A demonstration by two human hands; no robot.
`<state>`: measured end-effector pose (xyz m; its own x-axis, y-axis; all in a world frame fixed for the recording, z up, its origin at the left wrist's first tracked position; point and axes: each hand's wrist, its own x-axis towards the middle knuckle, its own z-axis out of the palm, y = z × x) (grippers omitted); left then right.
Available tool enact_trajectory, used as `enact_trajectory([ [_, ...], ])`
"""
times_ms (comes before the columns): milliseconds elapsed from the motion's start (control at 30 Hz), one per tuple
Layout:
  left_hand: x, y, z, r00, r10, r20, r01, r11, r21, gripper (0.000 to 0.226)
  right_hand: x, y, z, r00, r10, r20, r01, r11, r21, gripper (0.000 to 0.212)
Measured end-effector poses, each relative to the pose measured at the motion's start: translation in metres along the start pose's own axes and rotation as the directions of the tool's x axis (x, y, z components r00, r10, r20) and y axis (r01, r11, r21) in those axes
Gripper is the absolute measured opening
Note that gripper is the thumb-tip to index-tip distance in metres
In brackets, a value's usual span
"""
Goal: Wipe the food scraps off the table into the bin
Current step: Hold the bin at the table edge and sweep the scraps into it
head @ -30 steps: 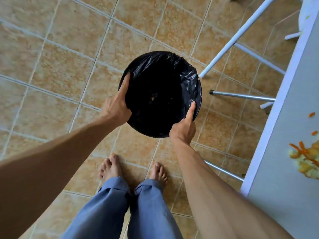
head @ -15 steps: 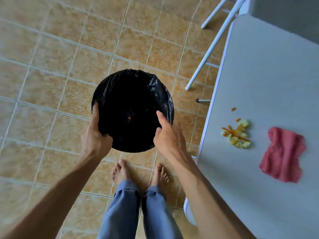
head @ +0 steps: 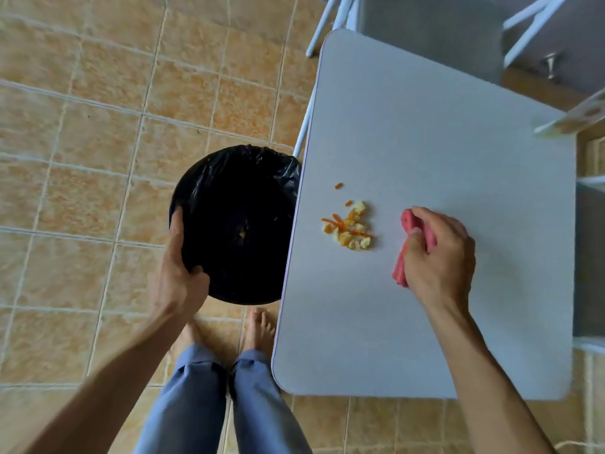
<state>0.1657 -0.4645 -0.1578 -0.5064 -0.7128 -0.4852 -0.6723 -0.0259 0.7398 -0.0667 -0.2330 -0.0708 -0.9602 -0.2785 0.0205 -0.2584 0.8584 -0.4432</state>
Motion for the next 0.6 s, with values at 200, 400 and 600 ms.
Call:
enact_trajectory([
  [200, -0.003, -0.002, 0.016, 0.999, -0.005, 0.05, 0.002, 0.998, 0.057, 0.117, -0.003, 0.064, 0.009, 0.997, -0.068, 0.028, 0.072, 0.981, -0.183, 0.045],
  [400, -0.011, 0.001, 0.016, 0.997, -0.034, 0.067, 0.027, 0.995, 0.094, 0.115, -0.003, 0.074, 0.038, 0.995, -0.093, -0.04, 0.088, 0.991, -0.102, 0.043],
  [600, -0.019, 0.009, 0.024, 0.998, -0.045, 0.049, 0.039, 0.993, 0.11, 0.112, -0.001, 0.027, 0.074, 0.988, -0.148, -0.041, 0.15, 0.988, 0.036, 0.042],
])
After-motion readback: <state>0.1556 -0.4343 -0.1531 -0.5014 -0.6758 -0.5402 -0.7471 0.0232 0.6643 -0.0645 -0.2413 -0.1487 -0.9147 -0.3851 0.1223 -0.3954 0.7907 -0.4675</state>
